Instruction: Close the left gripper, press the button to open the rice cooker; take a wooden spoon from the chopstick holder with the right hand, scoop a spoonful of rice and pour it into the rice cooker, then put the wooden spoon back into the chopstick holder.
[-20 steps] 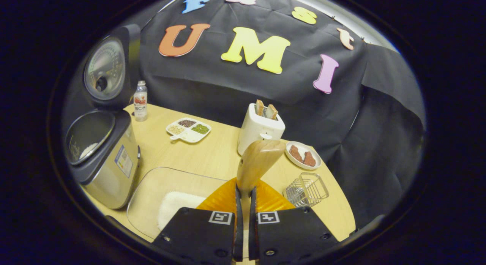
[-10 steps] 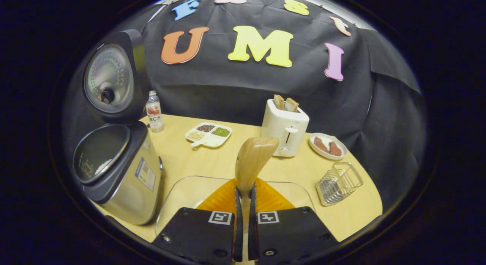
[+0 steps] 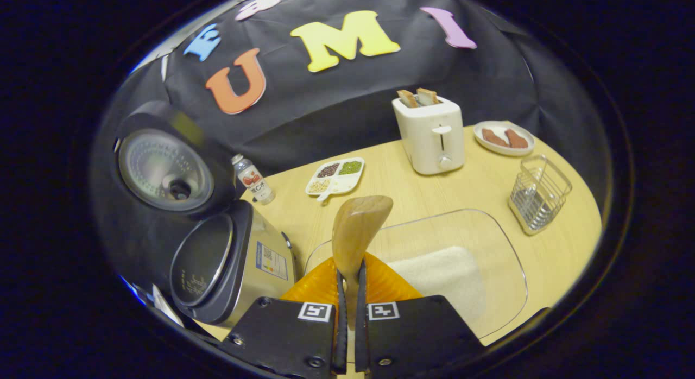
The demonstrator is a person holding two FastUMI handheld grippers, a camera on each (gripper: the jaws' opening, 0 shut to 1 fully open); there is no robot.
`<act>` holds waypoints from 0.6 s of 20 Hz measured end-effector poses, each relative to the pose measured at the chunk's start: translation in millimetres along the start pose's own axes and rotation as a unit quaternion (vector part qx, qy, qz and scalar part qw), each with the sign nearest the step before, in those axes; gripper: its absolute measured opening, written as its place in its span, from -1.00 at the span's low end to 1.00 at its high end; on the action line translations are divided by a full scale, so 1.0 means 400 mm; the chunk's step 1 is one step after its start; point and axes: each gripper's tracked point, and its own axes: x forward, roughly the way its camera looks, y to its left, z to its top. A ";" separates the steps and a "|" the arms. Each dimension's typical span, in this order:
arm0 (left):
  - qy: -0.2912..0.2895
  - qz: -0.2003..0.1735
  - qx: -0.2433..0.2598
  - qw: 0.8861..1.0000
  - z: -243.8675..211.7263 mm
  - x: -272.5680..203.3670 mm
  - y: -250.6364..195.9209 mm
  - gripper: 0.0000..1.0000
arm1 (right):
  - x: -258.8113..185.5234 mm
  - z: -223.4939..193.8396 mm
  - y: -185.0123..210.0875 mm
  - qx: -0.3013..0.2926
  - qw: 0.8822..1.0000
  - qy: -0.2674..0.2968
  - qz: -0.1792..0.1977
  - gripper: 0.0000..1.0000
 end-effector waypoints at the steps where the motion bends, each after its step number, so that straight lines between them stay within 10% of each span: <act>1: -0.001 0.002 0.004 1.000 -0.004 0.001 -0.001 0.90 | -0.004 0.000 -0.015 0.033 0.999 0.008 0.001 -0.78; 12: 0.005 -0.033 0.023 0.999 -0.009 0.009 -0.083 0.90 | -0.056 0.036 -0.127 0.266 0.962 0.022 0.067 -0.80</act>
